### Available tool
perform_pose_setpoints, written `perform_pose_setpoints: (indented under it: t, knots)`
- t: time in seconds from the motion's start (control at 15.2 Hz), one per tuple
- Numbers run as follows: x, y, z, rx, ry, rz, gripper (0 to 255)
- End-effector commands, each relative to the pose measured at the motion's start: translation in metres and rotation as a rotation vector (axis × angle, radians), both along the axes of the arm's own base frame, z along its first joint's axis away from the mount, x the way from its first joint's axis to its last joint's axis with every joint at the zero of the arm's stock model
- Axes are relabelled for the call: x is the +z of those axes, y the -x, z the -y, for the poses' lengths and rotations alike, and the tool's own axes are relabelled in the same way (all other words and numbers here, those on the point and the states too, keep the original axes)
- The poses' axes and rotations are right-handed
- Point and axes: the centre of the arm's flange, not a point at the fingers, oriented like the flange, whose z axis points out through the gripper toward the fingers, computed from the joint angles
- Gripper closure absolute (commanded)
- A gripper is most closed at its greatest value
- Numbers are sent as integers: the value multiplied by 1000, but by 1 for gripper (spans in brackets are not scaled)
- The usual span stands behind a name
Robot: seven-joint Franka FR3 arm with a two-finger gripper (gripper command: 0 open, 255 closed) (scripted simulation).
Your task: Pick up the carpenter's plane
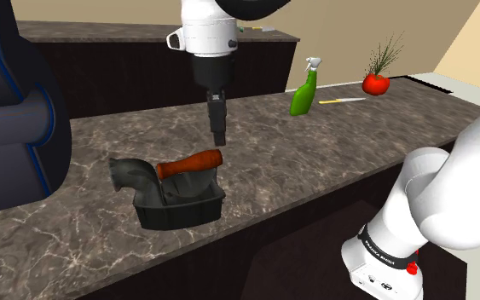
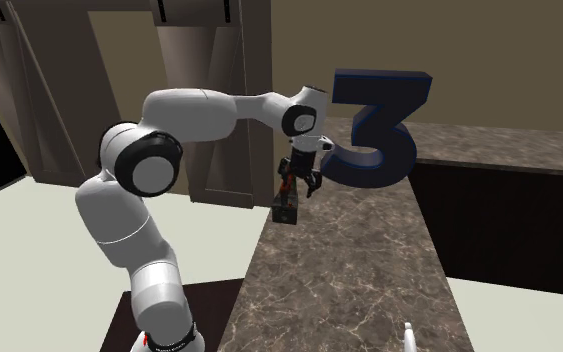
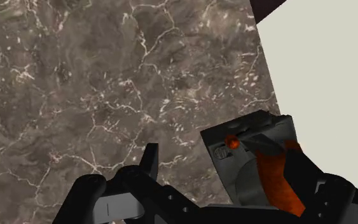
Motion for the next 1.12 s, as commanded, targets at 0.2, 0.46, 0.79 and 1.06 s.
perform_pose_setpoints:
  t: [0.2,0.46,0.79,1.06]
  knots:
    - [2,3,-67,189,-30,15,0]
    - [7,15,-116,334,-52,27,0]
    - [-19,15,-116,334,-52,27,0]
    - [-33,15,-116,334,-52,27,0]
